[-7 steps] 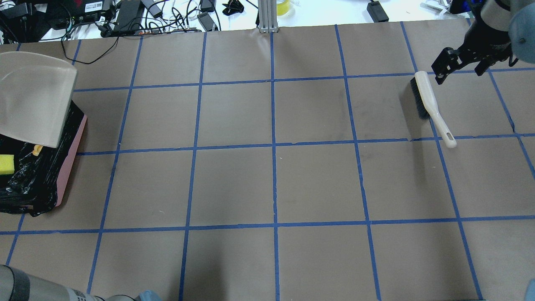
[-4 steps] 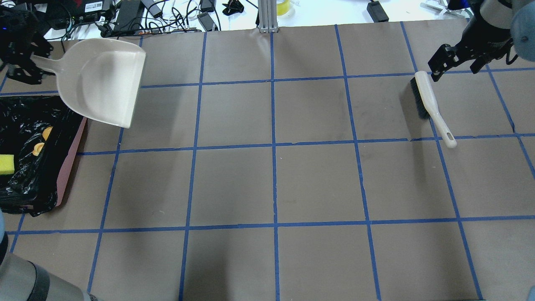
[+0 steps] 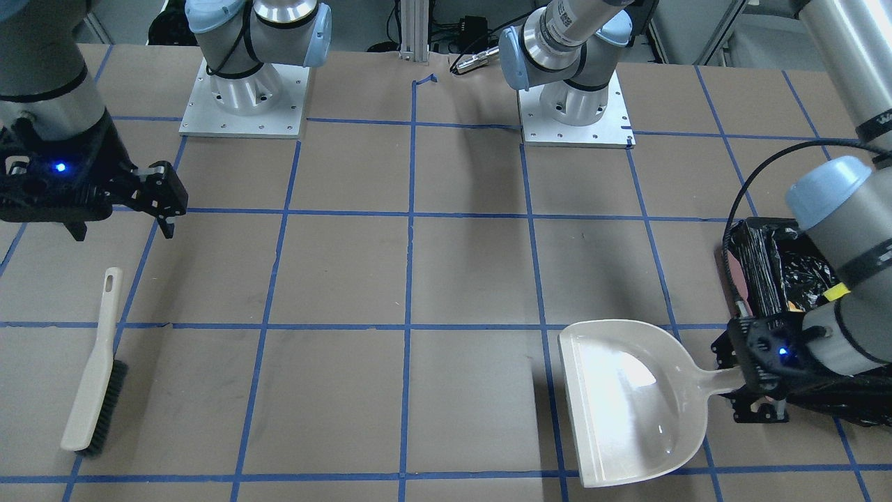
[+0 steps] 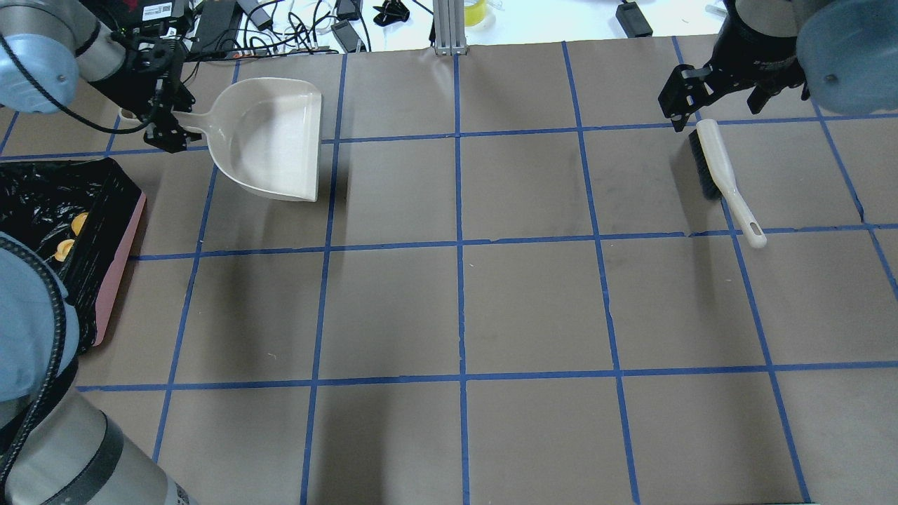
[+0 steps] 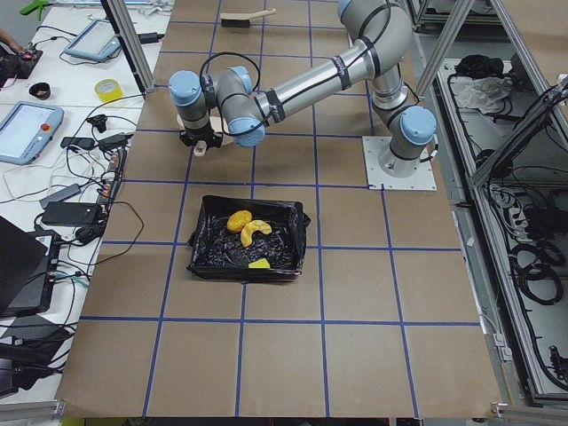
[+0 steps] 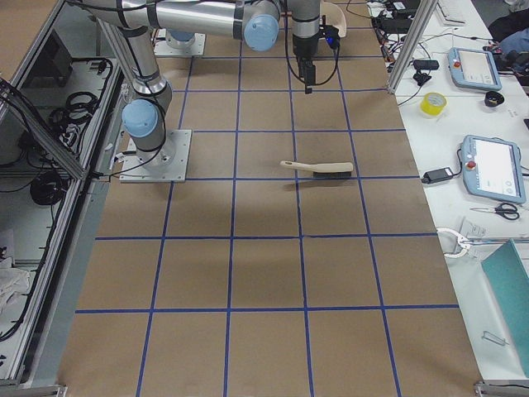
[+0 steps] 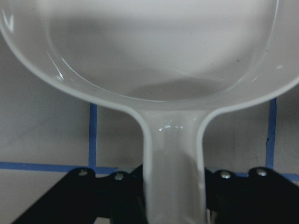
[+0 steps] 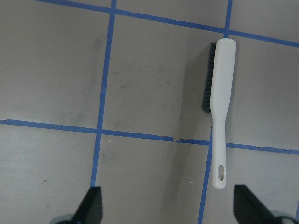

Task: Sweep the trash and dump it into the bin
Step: 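Bring the empty dustpan back onto the table with the left gripper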

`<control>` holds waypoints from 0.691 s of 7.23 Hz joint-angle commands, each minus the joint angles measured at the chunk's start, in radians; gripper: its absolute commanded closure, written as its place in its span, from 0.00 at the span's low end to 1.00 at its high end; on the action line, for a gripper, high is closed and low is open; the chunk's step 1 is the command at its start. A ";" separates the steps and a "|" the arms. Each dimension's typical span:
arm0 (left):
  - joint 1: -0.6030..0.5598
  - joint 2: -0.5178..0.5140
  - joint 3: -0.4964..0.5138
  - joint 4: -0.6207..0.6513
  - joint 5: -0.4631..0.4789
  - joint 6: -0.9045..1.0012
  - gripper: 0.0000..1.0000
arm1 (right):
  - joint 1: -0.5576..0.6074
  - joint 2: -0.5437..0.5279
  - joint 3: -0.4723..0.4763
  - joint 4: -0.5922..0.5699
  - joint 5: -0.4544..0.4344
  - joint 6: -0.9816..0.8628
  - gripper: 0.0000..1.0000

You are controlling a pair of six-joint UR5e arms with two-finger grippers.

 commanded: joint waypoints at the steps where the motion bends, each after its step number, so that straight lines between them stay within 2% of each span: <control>1: -0.048 -0.038 -0.009 0.008 0.011 -0.080 1.00 | 0.021 -0.033 0.002 0.017 -0.004 0.012 0.00; 3: -0.052 -0.055 -0.070 0.085 0.012 -0.040 1.00 | 0.023 -0.070 0.008 0.027 0.011 0.011 0.00; 5: -0.052 -0.056 -0.080 0.112 0.008 -0.037 1.00 | 0.023 -0.103 0.003 0.050 0.150 0.023 0.00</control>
